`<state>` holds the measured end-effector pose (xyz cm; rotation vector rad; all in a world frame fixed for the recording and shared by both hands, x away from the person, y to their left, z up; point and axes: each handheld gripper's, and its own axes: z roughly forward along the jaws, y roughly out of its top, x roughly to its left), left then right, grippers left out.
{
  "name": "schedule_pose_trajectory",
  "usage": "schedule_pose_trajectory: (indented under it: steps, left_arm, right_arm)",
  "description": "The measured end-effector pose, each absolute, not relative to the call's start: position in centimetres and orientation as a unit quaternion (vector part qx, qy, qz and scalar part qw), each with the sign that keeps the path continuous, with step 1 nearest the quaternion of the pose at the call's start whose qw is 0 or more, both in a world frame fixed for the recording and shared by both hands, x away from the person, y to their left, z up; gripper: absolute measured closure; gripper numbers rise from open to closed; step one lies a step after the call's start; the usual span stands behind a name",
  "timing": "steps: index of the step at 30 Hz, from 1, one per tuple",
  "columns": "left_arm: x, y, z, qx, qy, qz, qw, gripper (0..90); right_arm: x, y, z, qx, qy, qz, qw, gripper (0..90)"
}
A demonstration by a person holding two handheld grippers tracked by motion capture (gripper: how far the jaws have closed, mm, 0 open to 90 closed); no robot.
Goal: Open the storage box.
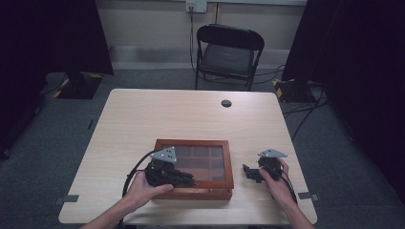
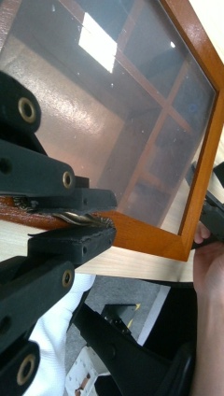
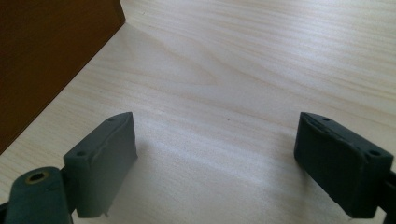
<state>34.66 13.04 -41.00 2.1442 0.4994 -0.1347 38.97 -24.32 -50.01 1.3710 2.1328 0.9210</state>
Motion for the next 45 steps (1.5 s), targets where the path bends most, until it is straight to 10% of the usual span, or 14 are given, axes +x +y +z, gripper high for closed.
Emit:
schedule_pose_trajectory:
  steps: [45]
  left_arm:
    - [36.7,13.6,-36.9,0.858,0.205,-0.059,0.468,80.7]
  right_arm:
    - [39.0,-24.3,-50.0,0.495,0.772,0.332,0.220,12.2]
